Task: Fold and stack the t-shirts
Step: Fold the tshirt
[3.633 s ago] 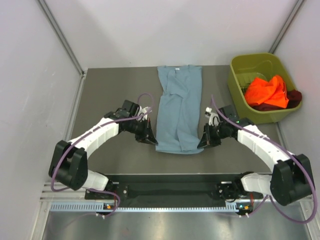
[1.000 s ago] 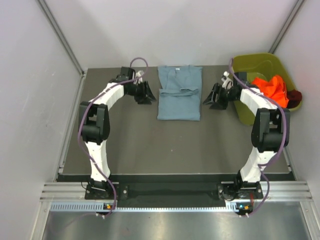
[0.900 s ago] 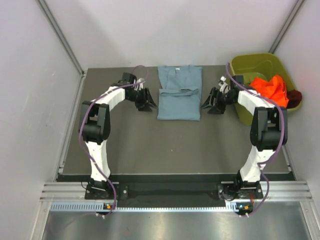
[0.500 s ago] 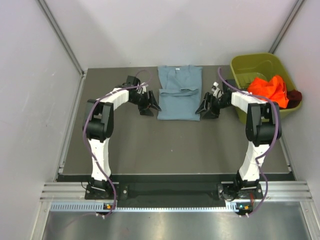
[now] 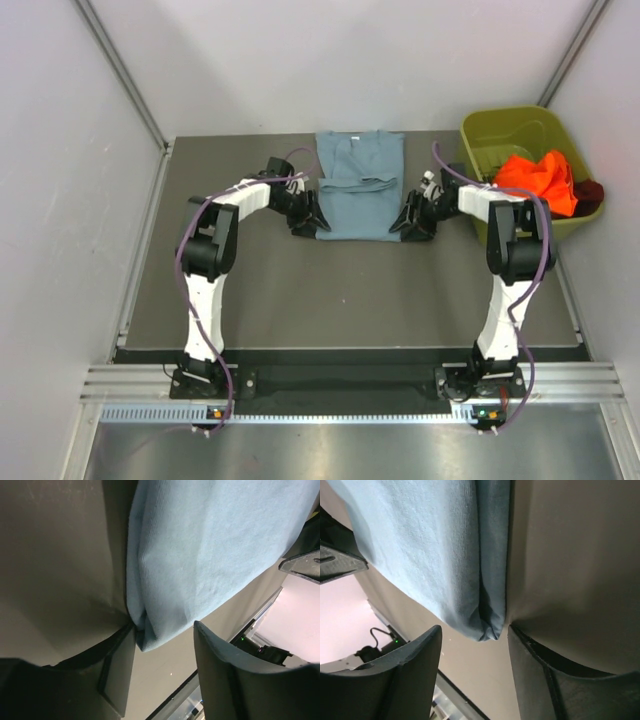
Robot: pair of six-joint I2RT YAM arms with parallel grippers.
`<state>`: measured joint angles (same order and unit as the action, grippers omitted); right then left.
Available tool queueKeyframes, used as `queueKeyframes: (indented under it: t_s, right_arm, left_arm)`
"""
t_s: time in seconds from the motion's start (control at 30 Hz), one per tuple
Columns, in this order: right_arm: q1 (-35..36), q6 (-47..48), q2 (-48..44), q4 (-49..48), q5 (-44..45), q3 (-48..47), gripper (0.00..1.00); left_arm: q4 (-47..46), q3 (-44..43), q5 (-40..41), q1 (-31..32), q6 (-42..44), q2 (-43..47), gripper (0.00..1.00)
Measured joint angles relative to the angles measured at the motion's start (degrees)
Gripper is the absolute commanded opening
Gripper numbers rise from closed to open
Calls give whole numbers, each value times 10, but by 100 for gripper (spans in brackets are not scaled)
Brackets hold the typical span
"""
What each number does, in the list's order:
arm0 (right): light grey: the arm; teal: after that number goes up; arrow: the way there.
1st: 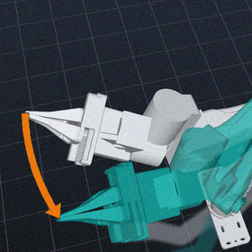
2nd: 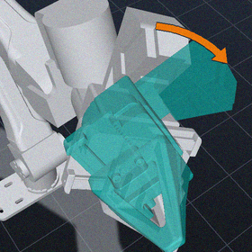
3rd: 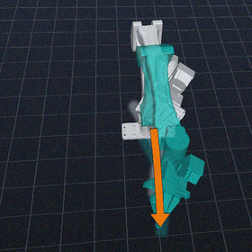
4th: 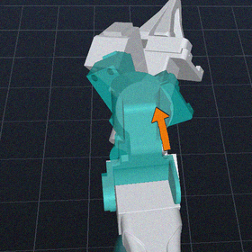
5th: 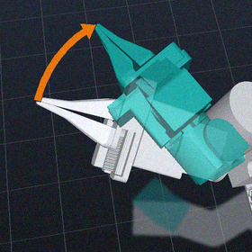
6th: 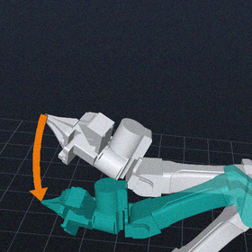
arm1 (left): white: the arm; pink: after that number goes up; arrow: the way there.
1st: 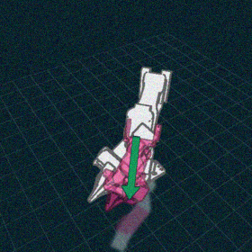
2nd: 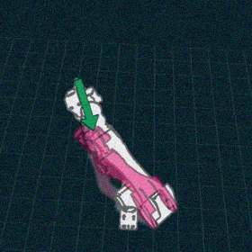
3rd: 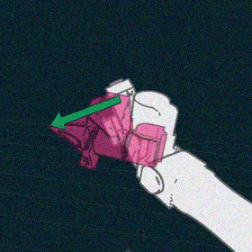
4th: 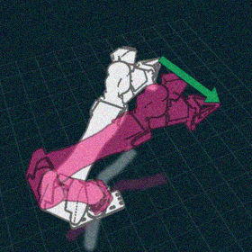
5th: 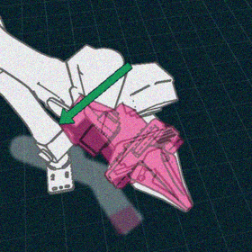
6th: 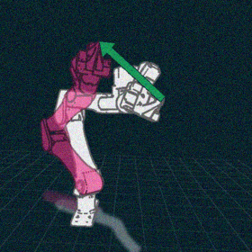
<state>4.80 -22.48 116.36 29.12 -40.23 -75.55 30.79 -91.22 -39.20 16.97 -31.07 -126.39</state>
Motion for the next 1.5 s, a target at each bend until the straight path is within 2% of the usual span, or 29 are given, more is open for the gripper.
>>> queueKeyframes:
  t_s: [0.07,0.17,0.2,0.27,0.3,0.33,0.37,0.43,0.47,0.63,0.83,1.03,1.17,1.33,1.5]
  right_arm:
    - [1,-3,5,0,-6,-4,54]
    - [7,-4,8,-3,-8,-6,45]
    - [9,-5,10,-4,-7,-6,39]
    - [14,-7,12,-9,-5,-4,34]
    - [15,-10,12,-11,-5,0,28]
    - [16,-10,12,-12,-5,3,24]
    - [16,-10,12,-13,-4,6,21]
    - [17,-10,12,-12,-4,11,10]
    - [17,-11,11,-13,-4,14,8]
    - [12,-9,-22,-7,-4,35,2]
    - [10,-6,-126,9,-10,67,0]
    - [10,2,-246,29,-32,103,0]
    - [9,0,-293,34,-57,163,0]
    - [9,0,-293,46,-63,179,0]
    - [9,-1,-313,46,-63,186,0]
  left_arm:
    - [0,-2,0,0,-1,-3,52]
    - [0,-3,0,0,-2,-5,49]
    - [0,-3,0,0,-2,-5,47]
    - [0,-3,3,0,-2,-5,42]
    - [0,-3,6,1,0,-5,38]
    - [0,-3,10,1,1,-5,34]
    - [1,-3,13,1,2,-6,23]
    - [1,-3,16,1,6,-6,12]
    - [2,-2,16,1,9,-6,1]
    - [5,10,13,3,25,3,0]
    - [28,31,4,8,37,68,0]
    - [53,33,23,16,74,221,0]
    - [55,81,14,17,85,309,0]
    - [86,132,14,19,90,318,0]
    - [95,139,11,19,90,318,0]
